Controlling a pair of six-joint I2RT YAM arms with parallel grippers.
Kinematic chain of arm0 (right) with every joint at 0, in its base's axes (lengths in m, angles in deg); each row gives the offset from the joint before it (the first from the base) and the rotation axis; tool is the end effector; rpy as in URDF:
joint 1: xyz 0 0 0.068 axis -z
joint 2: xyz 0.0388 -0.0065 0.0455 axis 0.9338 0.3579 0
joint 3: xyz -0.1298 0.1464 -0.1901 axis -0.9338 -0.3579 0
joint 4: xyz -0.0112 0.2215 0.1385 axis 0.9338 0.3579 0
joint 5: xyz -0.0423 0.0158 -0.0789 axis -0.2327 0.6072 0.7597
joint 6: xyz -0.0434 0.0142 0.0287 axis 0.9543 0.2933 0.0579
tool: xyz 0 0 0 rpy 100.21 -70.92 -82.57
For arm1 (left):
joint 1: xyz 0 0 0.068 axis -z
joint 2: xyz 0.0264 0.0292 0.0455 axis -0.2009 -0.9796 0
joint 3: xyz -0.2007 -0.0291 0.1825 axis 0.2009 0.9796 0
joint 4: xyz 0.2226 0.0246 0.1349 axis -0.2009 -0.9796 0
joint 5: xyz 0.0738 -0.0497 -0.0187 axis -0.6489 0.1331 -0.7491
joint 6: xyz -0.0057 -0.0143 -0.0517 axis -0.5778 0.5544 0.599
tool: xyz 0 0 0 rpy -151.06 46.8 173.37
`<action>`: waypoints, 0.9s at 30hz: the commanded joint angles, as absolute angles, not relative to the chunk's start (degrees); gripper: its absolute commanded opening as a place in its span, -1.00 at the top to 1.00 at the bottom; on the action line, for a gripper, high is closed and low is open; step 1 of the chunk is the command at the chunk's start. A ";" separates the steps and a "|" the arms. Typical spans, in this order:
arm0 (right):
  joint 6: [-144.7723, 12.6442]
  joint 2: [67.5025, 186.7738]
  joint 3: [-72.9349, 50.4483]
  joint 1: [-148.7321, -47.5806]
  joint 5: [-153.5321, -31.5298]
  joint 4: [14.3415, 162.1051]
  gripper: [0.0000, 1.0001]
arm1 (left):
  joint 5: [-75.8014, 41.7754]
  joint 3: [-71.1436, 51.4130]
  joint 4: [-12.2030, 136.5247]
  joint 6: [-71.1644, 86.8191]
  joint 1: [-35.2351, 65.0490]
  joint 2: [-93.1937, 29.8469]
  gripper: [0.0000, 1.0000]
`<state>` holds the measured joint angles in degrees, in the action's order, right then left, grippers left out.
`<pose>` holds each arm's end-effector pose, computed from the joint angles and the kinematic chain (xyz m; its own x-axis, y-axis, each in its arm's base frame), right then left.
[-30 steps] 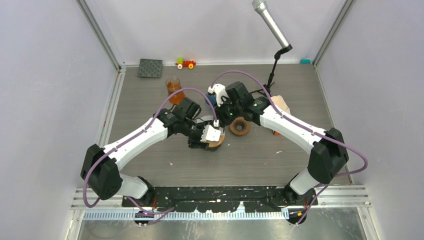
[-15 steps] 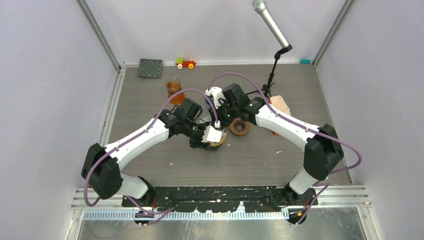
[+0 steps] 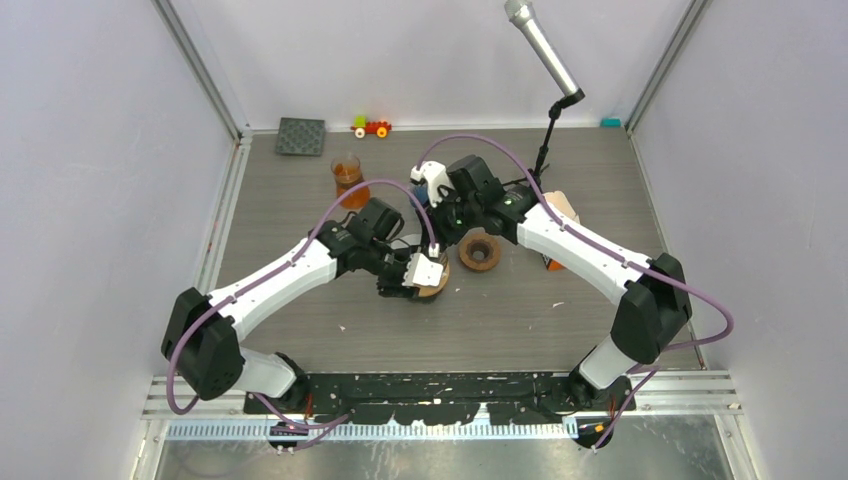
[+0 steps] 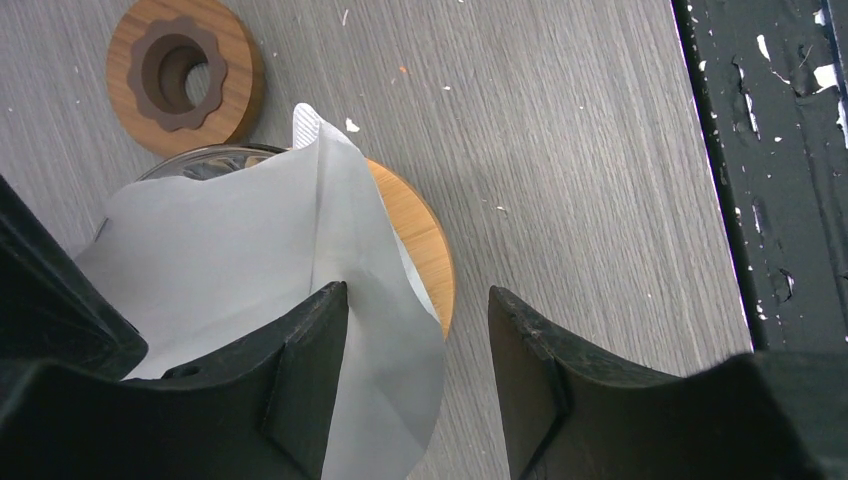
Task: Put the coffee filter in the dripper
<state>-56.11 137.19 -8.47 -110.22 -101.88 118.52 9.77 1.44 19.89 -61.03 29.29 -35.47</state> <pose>0.2606 0.2421 0.3075 -0.4752 -0.4854 -0.7339 -0.8162 0.5547 0.1616 0.1952 -0.1959 0.2647 0.2931 0.6573 -0.6943 0.9547 -0.2409 0.1749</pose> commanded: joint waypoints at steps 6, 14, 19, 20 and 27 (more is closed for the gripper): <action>-53.95 136.18 -7.26 -110.29 -100.23 119.18 -0.09 | 10.13 1.08 20.18 -60.88 29.63 -33.52 -0.10; -53.41 137.19 -7.19 -110.32 -98.60 119.14 -0.20 | 10.44 0.96 20.01 -61.09 29.63 -33.44 -0.13; -54.05 139.37 -7.19 -110.39 -98.93 119.18 -0.21 | 10.61 1.00 20.31 -61.14 29.63 -33.82 -0.15; -54.06 139.79 -7.21 -110.38 -99.07 119.18 -0.20 | 10.61 0.84 20.32 -61.12 29.63 -33.99 -0.15; -54.50 141.15 -7.17 -110.34 -99.74 119.18 -0.19 | 10.87 -0.19 19.43 -61.19 29.68 -35.87 -0.06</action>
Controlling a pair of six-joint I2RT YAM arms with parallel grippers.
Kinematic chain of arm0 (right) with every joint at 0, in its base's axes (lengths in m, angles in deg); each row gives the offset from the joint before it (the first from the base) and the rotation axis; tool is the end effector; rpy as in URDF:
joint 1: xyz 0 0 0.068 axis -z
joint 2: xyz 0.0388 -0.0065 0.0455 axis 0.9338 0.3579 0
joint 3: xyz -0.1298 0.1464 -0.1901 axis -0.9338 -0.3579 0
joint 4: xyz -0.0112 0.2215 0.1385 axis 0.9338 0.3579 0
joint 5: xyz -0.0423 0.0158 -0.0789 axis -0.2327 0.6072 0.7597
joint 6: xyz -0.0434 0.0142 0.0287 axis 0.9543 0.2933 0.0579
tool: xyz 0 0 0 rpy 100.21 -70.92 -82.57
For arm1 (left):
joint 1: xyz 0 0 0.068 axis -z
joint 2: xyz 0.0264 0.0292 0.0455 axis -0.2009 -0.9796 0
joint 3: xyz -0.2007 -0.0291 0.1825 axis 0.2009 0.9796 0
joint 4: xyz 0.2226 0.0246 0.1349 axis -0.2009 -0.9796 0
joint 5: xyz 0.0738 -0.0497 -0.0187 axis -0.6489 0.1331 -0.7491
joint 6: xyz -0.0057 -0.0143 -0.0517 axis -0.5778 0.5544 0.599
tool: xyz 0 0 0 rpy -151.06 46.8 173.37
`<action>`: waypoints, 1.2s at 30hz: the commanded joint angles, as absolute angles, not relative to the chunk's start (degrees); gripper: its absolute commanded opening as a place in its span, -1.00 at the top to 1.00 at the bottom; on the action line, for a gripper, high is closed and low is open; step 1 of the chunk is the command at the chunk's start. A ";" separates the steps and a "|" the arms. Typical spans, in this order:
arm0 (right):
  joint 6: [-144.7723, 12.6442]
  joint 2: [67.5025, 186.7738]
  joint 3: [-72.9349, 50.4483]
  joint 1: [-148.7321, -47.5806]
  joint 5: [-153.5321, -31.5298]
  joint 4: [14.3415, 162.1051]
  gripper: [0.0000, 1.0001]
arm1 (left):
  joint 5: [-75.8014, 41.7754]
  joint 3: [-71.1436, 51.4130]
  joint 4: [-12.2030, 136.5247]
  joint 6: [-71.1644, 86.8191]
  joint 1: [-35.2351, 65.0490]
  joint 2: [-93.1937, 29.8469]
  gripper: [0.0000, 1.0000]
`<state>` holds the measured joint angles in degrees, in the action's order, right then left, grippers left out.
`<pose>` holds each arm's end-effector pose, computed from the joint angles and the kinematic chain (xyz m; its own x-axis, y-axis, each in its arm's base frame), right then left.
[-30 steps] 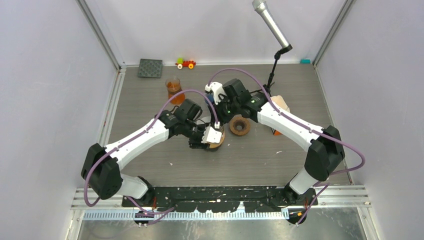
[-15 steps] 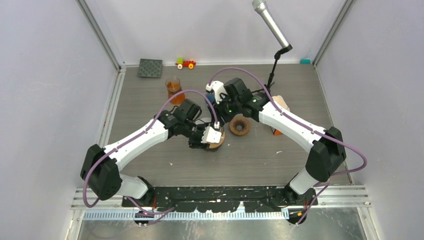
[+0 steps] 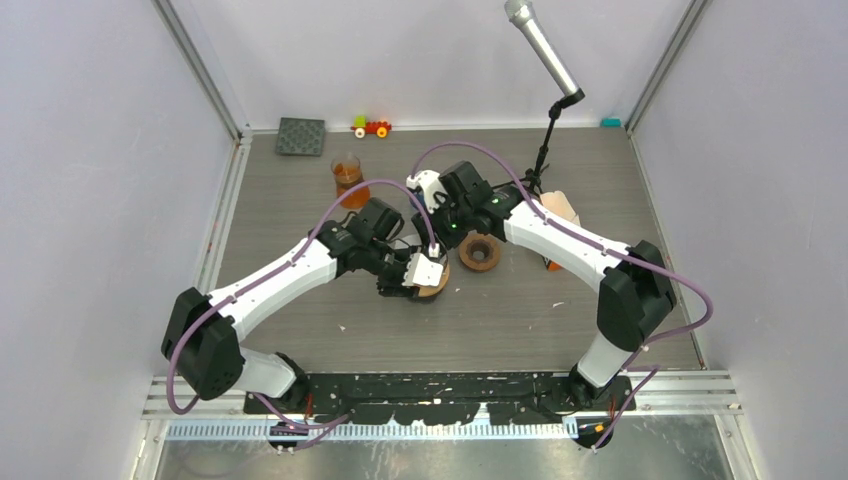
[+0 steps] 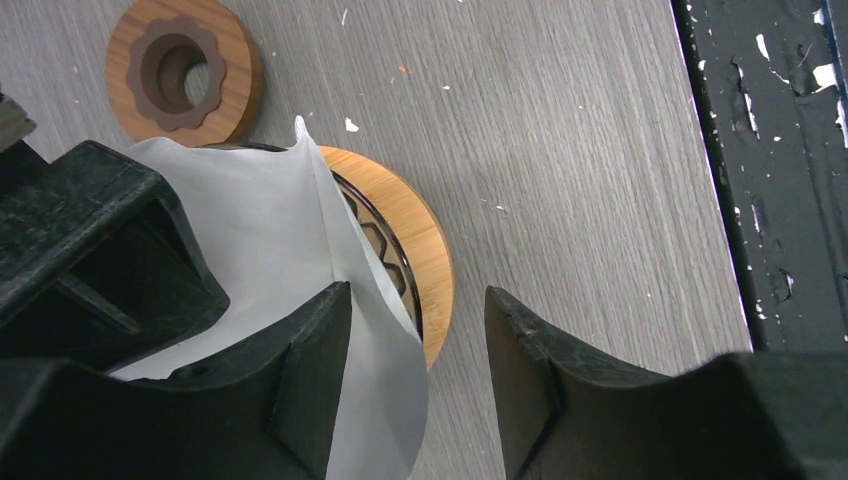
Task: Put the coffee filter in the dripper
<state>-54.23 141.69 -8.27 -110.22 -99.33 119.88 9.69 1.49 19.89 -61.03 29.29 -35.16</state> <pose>0.2713 0.2494 0.2796 -0.5016 -0.5516 -0.6664 -0.8071 0.5757 0.1311 0.1946 -0.1953 0.2658 0.2955 0.6561 -0.6945 0.9541 -0.2399 0.1794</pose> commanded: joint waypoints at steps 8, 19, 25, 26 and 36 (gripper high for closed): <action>-54.07 141.32 -7.82 -110.38 -99.13 118.94 -0.18 | 10.84 0.45 18.87 -61.84 29.63 -37.12 0.07; -52.85 142.19 -8.72 -110.41 -97.99 118.63 -0.17 | 10.92 0.84 19.33 -62.13 29.67 -37.96 0.07; -52.25 143.11 -9.05 -110.34 -97.56 118.57 -0.16 | 11.00 0.99 19.79 -62.04 29.64 -38.39 0.07; -52.18 143.21 -9.08 -110.40 -97.50 118.57 -0.15 | 10.97 1.00 19.87 -62.05 29.63 -38.36 0.07; -50.71 144.18 -8.25 -110.34 -97.07 119.34 -0.15 | 11.41 0.20 19.09 -61.85 29.63 -38.39 0.03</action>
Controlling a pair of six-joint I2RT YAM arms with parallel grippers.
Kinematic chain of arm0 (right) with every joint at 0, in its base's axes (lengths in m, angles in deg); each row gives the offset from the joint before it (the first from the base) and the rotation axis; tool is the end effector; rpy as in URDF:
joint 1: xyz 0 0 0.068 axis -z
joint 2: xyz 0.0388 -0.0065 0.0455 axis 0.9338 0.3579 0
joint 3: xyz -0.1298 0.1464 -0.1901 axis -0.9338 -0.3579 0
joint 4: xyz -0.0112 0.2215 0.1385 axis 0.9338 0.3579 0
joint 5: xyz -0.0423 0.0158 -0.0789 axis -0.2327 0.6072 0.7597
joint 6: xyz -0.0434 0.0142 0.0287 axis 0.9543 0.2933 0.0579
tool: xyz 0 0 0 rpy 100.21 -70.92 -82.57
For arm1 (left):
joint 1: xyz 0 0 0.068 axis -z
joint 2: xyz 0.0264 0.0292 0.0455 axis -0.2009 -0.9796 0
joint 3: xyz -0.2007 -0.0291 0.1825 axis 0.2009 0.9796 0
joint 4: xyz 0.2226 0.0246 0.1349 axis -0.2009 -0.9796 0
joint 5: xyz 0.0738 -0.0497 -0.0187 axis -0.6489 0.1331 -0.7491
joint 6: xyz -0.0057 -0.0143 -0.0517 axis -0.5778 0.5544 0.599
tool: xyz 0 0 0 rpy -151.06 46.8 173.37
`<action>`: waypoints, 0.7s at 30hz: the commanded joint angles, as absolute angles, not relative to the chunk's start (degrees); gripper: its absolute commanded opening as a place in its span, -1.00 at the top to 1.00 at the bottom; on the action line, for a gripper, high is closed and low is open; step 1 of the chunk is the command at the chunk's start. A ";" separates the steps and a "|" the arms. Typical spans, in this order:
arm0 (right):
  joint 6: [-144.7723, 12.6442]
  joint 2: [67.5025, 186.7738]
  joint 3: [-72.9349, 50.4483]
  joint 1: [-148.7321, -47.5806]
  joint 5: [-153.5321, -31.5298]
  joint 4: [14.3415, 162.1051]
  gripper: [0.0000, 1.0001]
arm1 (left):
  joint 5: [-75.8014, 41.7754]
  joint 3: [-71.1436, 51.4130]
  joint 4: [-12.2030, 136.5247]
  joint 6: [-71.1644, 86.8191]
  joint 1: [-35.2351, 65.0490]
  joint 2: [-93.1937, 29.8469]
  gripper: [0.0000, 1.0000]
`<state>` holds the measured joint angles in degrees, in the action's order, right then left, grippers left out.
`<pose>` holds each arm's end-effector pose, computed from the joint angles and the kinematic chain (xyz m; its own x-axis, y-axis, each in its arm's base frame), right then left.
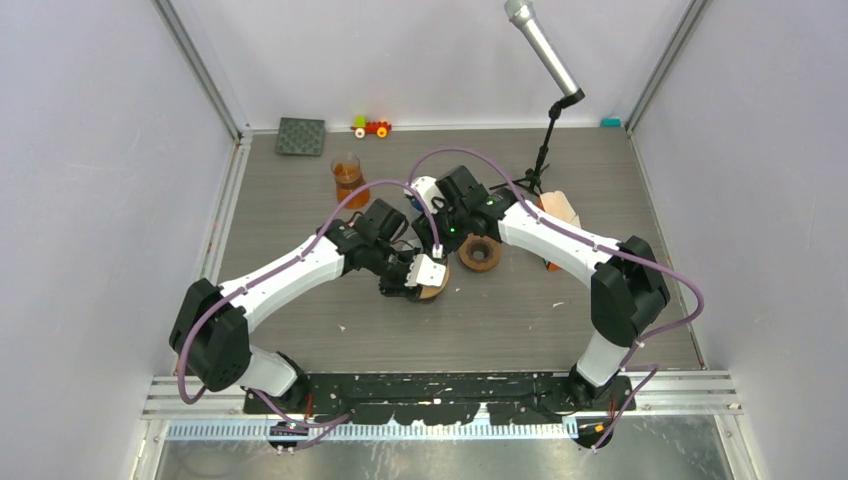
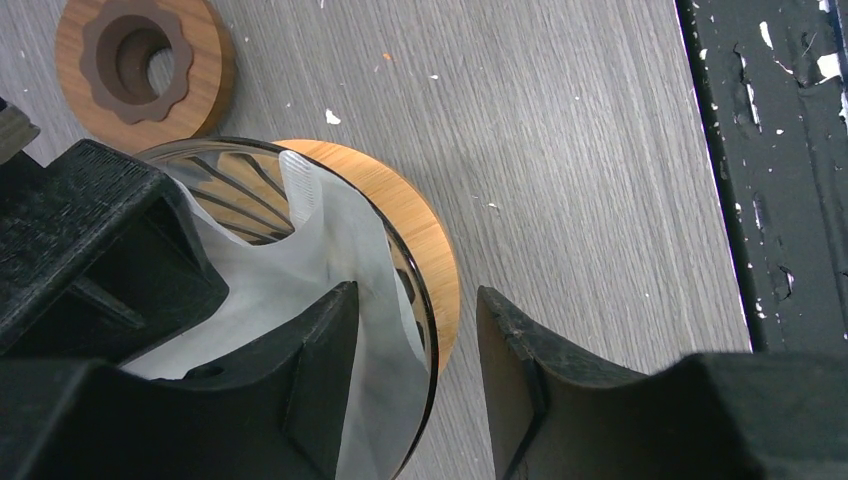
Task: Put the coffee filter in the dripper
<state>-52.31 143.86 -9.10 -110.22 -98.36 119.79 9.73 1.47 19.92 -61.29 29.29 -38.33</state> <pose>0.2752 0.2520 0.2617 -0.4998 -0.5935 -0.6308 -0.8142 0.5703 0.1085 0.2007 -0.2006 0.2516 0.2715 0.6791 -0.6820 0.9592 -0.2488 0.1341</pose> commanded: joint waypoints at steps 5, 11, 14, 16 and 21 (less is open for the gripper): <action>-49.96 144.41 -6.61 -110.35 -97.28 121.07 -0.15 | 11.43 -0.17 18.12 -61.98 29.63 -38.24 0.01; -49.67 143.79 -4.32 -110.40 -97.82 122.69 -0.16 | 11.82 -2.25 17.02 -61.41 29.63 -37.84 -0.06; -49.89 143.01 -3.00 -110.29 -98.35 123.57 -0.18 | 11.87 -3.17 17.47 -60.15 29.63 -37.20 -0.13; -50.14 142.39 -2.19 -110.27 -98.73 124.01 -0.20 | 11.82 -3.66 17.73 -59.19 29.63 -36.62 -0.18; -50.46 141.32 -0.78 -110.31 -99.63 125.40 -0.26 | 10.71 -3.99 17.72 -58.51 29.63 -34.84 -0.34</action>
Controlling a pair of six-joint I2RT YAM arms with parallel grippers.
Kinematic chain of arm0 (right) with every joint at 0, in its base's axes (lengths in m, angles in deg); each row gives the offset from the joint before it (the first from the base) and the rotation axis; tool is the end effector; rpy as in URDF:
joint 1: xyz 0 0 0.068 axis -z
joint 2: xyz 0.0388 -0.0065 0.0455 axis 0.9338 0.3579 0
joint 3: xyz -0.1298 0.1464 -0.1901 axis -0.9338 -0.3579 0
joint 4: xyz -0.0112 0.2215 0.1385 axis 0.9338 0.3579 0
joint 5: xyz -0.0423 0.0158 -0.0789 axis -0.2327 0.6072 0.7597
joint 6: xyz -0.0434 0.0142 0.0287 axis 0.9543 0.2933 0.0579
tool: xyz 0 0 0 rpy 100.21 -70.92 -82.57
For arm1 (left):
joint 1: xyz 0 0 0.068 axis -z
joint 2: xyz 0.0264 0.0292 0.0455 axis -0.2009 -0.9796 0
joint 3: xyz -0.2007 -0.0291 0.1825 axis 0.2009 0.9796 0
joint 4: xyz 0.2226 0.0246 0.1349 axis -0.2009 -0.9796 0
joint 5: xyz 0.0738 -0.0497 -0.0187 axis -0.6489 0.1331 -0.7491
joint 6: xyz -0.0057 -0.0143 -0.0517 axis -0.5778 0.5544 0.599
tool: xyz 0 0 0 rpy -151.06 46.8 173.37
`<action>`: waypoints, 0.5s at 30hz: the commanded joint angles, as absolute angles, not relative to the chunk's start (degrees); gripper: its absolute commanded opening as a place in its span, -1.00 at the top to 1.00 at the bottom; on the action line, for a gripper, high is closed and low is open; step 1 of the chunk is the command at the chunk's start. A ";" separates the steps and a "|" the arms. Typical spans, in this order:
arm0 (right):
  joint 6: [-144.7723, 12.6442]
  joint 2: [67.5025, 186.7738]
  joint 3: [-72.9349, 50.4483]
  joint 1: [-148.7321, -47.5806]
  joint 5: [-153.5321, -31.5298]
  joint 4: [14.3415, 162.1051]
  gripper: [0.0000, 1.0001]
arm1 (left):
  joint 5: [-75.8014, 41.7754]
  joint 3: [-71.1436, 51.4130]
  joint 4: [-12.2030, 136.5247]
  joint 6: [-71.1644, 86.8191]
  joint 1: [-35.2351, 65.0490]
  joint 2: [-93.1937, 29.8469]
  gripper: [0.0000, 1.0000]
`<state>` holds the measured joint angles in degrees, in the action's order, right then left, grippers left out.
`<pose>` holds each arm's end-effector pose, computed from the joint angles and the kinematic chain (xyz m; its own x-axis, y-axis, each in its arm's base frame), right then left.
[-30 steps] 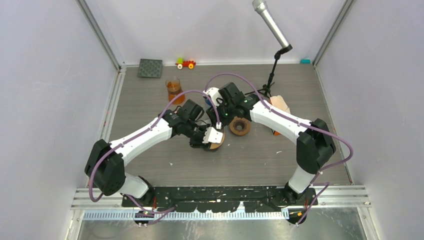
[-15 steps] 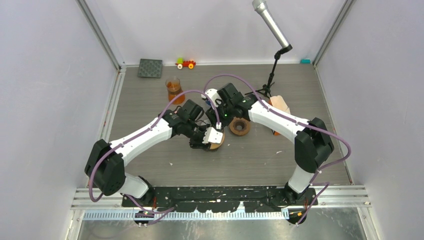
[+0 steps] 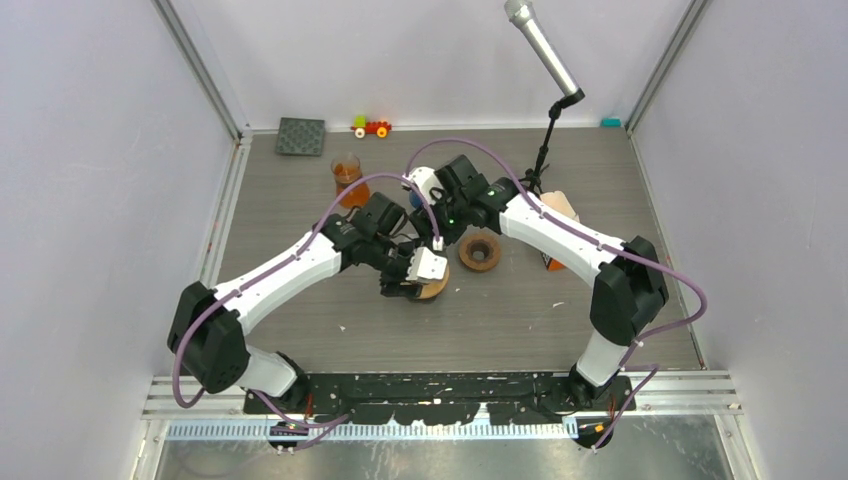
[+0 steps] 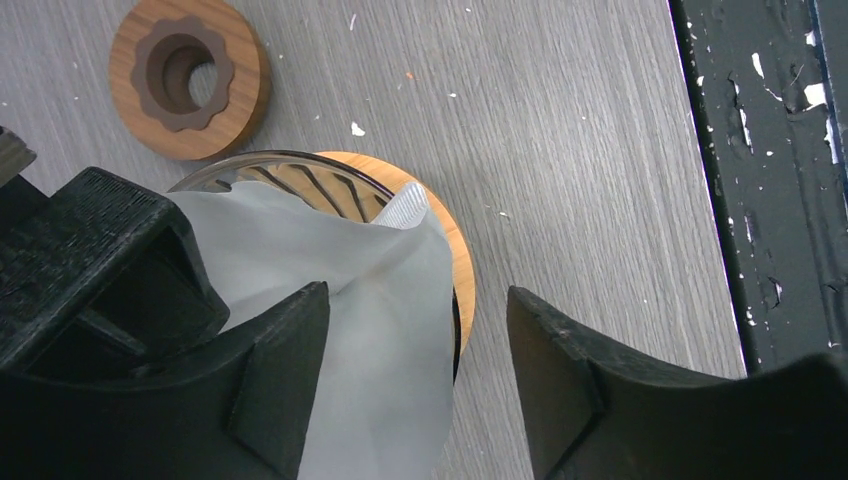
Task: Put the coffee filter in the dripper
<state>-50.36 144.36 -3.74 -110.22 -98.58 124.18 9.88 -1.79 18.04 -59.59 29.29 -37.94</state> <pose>0.2784 0.2550 0.2833 -0.4677 -0.6088 -0.6408 -0.8324 0.5472 0.0877 0.2026 -0.2024 0.2689 0.2589 0.6707 -0.6951 0.9638 -0.2270 0.1399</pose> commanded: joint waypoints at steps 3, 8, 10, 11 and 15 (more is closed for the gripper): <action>-50.46 140.64 -0.82 -110.23 -99.74 125.77 -0.29 | 9.55 -3.73 17.36 -58.27 29.54 -33.45 -0.44; -51.02 139.64 -0.24 -109.77 -101.01 126.39 -0.29 | 8.18 -3.46 17.60 -56.13 29.55 -30.46 -0.56; -51.36 139.45 0.57 -109.43 -101.75 126.93 -0.30 | 7.83 -3.52 18.16 -54.61 29.46 -28.74 -0.60; -51.61 139.38 0.96 -109.25 -102.27 127.11 -0.30 | 7.76 -3.60 18.59 -53.87 29.33 -27.96 -0.61; -52.57 138.52 2.41 -108.10 -104.11 127.82 -0.30 | 8.30 -3.98 20.19 -49.58 27.64 -25.02 -0.66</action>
